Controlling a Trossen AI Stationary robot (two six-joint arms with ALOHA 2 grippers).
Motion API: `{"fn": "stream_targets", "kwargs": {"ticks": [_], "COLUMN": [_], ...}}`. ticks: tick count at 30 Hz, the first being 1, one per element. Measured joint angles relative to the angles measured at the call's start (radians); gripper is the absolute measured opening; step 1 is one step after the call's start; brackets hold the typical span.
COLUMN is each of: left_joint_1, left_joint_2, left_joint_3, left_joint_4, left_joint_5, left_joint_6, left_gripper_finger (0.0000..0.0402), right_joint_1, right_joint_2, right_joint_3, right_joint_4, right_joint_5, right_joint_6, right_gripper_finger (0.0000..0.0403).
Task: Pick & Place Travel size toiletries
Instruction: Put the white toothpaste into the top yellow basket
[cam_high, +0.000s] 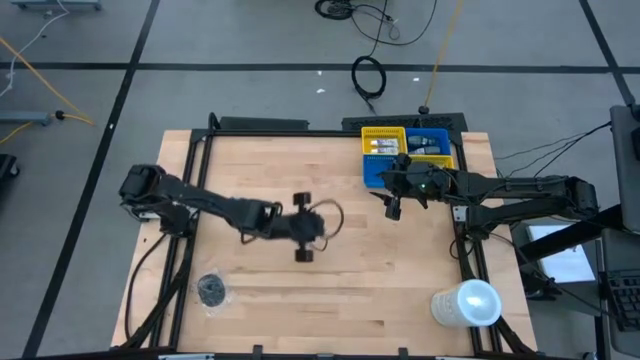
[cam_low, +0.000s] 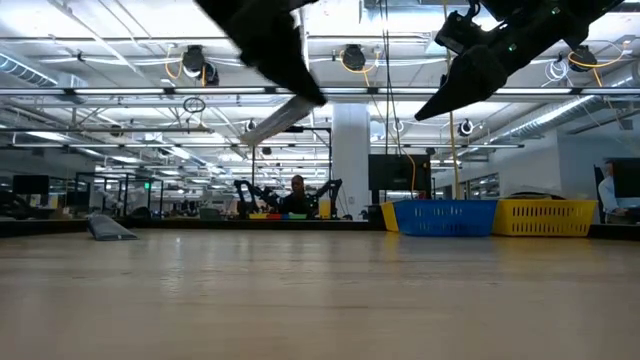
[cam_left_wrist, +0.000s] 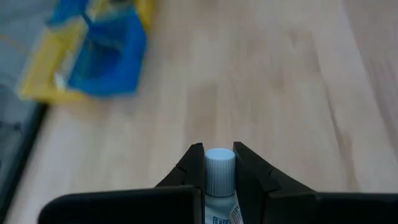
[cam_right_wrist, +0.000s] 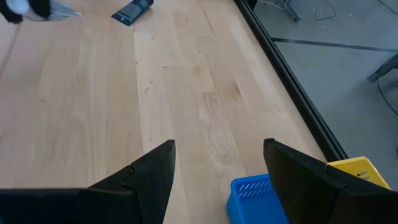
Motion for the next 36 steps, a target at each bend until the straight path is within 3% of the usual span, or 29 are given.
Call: {"fn": "stream_targets", "kwargs": {"ticks": [2, 6, 14, 17, 23, 29, 36], "left_joint_1": [0.034, 0.092, 0.199, 0.226, 0.25, 0.255, 0.26], "left_joint_2": [0.0, 0.0, -0.001, -0.001, -0.001, -0.002, -0.002], "left_joint_3": [0.016, 0.024, 0.024, 0.024, 0.024, 0.024, 0.025], "left_joint_4": [0.086, 0.3, 0.582, 0.653, 0.779, 0.938, 0.98], "left_joint_5": [0.042, 0.239, 0.631, 0.733, 0.82, 0.902, 0.906], "left_joint_6": [0.053, 0.151, 0.194, 0.184, 0.18, 0.184, 0.224], "left_gripper_finger": [0.0039, 0.0039, 0.0039, 0.0039, 0.0039, 0.0039, 0.0039], "right_joint_1": [0.0, 0.0, 0.0, 0.0, 0.0, 0.0, 0.016], "right_joint_2": [0.0, 0.0, 0.0, 0.0, 0.0, 0.0, 0.0], "right_joint_3": [0.0, 0.0, 0.0, 0.0, 0.0, 0.0, 0.0], "right_joint_4": [0.0, 0.008, 0.105, 0.198, 0.373, 0.462, 0.563], "right_joint_5": [0.0, -0.01, -0.212, -0.305, -0.493, -0.529, -0.679], "right_joint_6": [0.0, -0.002, -0.029, -0.03, -0.012, 0.03, 0.078], "right_gripper_finger": [0.0238, 0.0238, 0.0238, 0.0238, 0.0238, 0.0238, 0.0238]}}
